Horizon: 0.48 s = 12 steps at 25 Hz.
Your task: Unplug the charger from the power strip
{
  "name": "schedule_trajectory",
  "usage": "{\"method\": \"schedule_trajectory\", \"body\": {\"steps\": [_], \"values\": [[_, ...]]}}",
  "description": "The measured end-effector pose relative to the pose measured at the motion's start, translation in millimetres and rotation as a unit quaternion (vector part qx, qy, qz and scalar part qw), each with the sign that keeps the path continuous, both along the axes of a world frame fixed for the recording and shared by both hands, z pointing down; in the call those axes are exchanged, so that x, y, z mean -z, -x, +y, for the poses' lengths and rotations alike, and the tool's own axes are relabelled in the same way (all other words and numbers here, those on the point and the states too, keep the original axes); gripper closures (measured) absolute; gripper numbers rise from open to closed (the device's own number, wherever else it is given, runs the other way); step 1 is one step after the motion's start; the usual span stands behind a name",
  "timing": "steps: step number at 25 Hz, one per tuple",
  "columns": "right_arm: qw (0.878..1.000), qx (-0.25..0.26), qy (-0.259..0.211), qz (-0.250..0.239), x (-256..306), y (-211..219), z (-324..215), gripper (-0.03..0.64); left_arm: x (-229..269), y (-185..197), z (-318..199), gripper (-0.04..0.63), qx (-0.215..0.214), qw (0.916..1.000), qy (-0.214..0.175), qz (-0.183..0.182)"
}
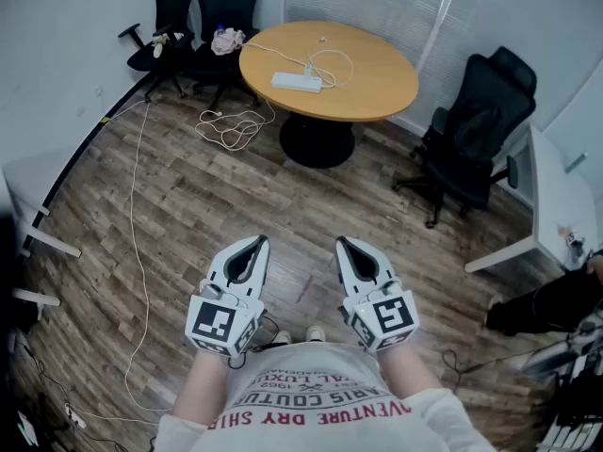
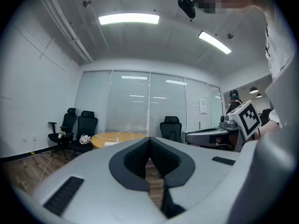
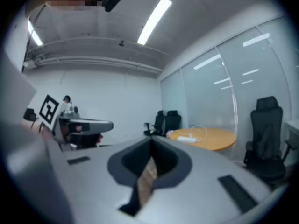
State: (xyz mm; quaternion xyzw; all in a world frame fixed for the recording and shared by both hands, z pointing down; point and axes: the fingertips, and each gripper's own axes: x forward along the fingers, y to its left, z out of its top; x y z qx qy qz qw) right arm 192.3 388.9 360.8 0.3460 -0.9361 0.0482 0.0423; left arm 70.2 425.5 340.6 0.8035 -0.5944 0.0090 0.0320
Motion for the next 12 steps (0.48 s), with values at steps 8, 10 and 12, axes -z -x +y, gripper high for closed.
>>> {"method": "schedule_trajectory", "body": {"steps": [8, 10, 12], "values": [[1.000, 0.005, -0.007, 0.004, 2, -17, -4, 0.589, -2, -13, -4, 0.563, 0.011, 0.9999, 0.007, -0.004], [1.000, 0.004, -0.007, 0.006, 1, -19, -6, 0.589, -1, -15, -6, 0.563, 0.013, 0.9999, 0.007, -0.005], [1.000, -0.003, -0.004, 0.005, 1, -25, -9, 0.589, 0, -18, -7, 0.563, 0.015, 0.9998, 0.008, -0.004]]}}
